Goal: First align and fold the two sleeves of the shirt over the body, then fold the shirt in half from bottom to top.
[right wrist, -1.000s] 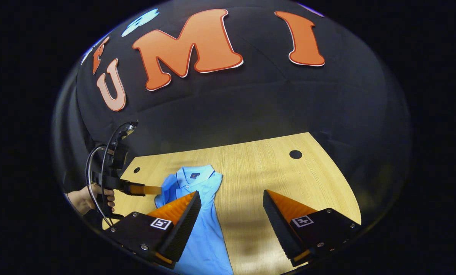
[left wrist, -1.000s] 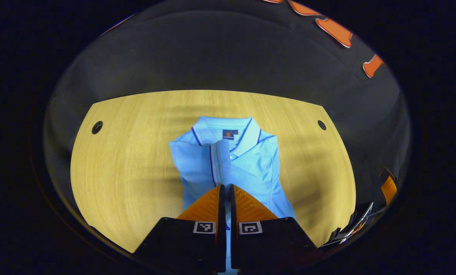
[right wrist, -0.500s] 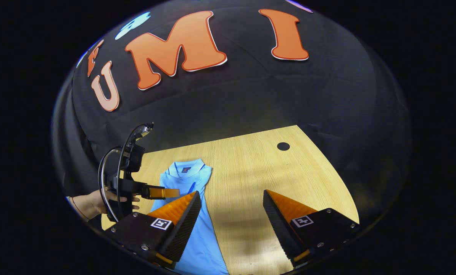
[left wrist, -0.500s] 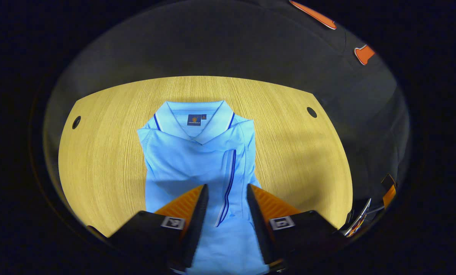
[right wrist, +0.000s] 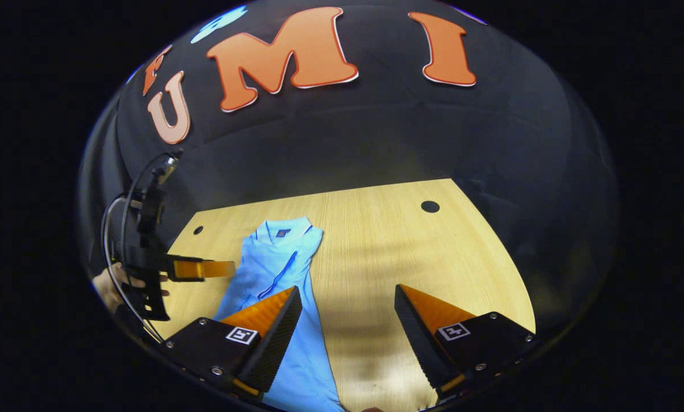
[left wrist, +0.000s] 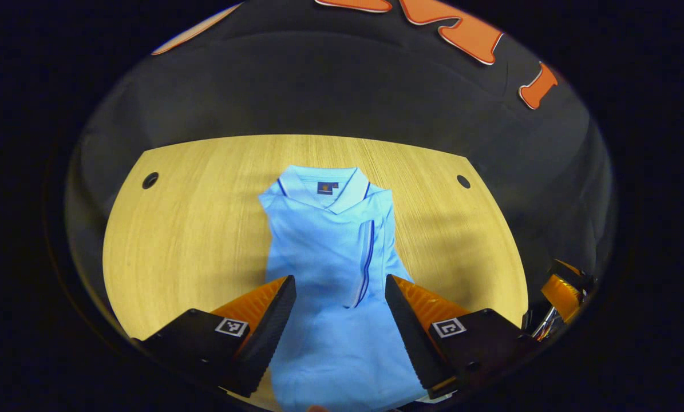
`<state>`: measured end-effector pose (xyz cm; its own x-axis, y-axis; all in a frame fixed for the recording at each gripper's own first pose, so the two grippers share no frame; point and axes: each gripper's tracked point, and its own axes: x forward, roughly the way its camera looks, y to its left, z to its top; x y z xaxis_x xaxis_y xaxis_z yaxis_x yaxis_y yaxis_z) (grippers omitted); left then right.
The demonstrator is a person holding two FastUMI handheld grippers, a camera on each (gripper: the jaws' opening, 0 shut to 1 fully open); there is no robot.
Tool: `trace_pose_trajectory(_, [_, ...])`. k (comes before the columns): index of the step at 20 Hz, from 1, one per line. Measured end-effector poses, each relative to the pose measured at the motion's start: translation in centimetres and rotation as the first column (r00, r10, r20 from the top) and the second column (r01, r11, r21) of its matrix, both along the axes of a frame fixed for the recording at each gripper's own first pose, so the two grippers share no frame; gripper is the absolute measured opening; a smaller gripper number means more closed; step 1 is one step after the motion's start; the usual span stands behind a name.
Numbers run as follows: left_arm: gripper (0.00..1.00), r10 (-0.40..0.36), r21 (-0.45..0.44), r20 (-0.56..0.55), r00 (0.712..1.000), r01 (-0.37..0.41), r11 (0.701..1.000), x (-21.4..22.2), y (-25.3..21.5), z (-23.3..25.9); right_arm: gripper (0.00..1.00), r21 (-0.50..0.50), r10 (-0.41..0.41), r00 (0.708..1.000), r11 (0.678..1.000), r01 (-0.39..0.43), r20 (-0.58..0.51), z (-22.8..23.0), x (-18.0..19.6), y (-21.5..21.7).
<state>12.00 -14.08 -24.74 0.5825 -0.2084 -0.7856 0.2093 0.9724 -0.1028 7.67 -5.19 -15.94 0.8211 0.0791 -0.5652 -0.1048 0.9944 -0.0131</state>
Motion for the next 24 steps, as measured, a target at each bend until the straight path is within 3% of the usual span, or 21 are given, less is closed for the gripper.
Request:
trace_pose_trajectory(7, [1.0, 0.054, 0.09, 0.014, 0.998, -0.055, 0.994, -9.7, 9.4, 0.2, 0.99, -0.063, 0.029, 0.991, 0.997, -0.037, -0.132, -5.4, -5.0, 2.3])
trace_pose_trajectory(13, [1.0, 0.072, 0.133, -0.099, 0.992, -0.058, 0.989, -19.2, 12.3, -4.6, 0.99, -0.132, 0.027, 0.958, 0.989, -0.067, -0.286, -10.8, -10.5, 2.3])
trace_pose_trajectory(17, [0.99, 0.087, 0.122, -0.186, 0.979, -0.065, 0.99, -24.4, 12.1, -7.2, 0.99, -0.17, 0.005, 0.912, 0.982, -0.082, -0.41, -14.2, -15.6, 1.9])
trace_pose_trajectory(24, [1.0, 0.096, 0.188, -0.313, 0.945, -0.038, 0.981, -28.3, 13.8, -9.2, 0.99, -0.227, -0.078, 0.822, 0.972, -0.064, -0.565, -18.7, -22.3, -0.2])
